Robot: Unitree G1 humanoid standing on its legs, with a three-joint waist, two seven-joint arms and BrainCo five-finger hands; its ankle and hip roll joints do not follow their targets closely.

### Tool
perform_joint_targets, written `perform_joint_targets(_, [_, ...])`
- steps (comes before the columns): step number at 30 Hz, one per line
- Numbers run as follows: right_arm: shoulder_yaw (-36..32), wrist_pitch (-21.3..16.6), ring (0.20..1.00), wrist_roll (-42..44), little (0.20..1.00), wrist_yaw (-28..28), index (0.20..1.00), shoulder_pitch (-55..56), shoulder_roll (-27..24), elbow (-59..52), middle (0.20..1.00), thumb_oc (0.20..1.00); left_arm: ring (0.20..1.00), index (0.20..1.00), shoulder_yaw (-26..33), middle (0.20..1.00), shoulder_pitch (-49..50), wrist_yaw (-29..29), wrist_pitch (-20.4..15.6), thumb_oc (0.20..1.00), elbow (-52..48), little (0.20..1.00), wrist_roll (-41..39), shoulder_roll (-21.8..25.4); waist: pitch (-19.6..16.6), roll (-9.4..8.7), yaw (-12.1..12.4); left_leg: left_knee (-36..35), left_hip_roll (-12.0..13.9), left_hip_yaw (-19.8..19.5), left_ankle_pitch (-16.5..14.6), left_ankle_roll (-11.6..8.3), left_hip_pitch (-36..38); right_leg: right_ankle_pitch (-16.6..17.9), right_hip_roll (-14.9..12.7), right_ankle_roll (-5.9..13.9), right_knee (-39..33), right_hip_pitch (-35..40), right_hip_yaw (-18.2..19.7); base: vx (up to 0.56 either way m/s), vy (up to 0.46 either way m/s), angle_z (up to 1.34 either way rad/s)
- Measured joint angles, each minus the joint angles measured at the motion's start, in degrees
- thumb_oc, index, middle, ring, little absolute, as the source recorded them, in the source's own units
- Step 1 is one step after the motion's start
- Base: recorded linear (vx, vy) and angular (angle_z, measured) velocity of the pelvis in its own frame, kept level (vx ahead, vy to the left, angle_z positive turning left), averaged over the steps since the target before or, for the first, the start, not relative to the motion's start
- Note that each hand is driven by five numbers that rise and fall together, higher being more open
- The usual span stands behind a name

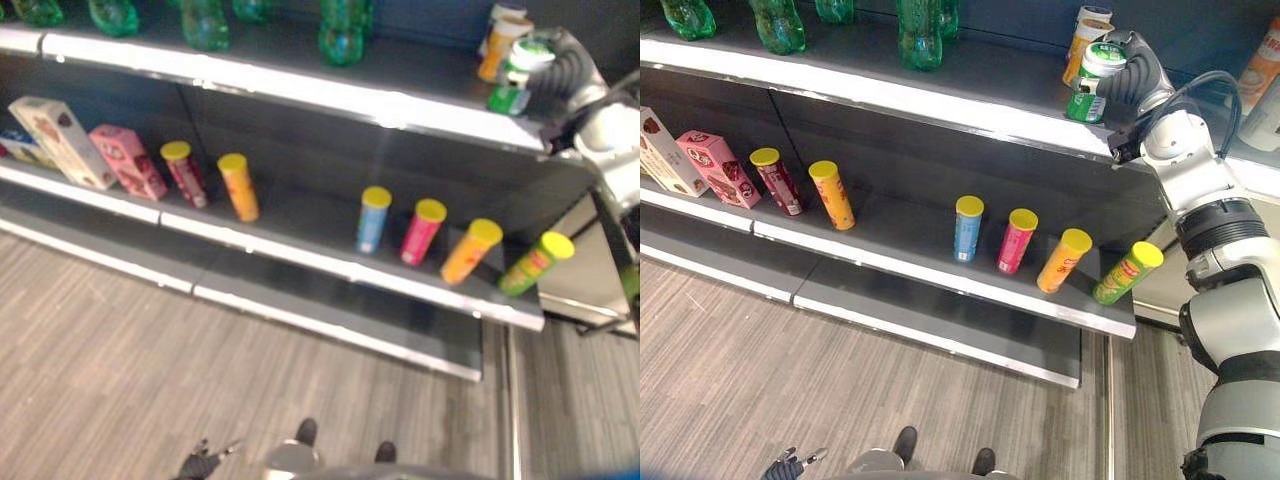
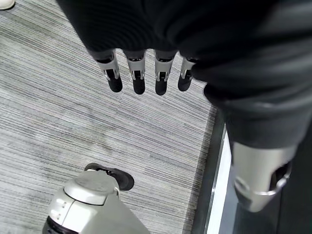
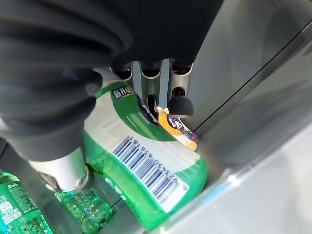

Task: Put the goods on the table back onto the shelves and tidy them up.

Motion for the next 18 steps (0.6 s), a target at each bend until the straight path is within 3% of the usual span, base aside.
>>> perform_joint_targets(18, [-0.54, 0.07, 0.200, 0.04, 0.200, -0.63, 0.200, -0.58, 2.70, 3.03, 0.200, 0.200, 1.000, 1.000, -0.02, 1.000, 0.04, 0.34, 0.00, 1.000, 0.99, 1.000, -0.01, 0.00, -0.45, 0.13, 0.03, -0.01, 0.06, 0.48, -0.05, -0.07, 0.04, 0.13, 0.00, -0.16, 0.00, 0.01, 0.26, 0.00, 0.001, 0.00])
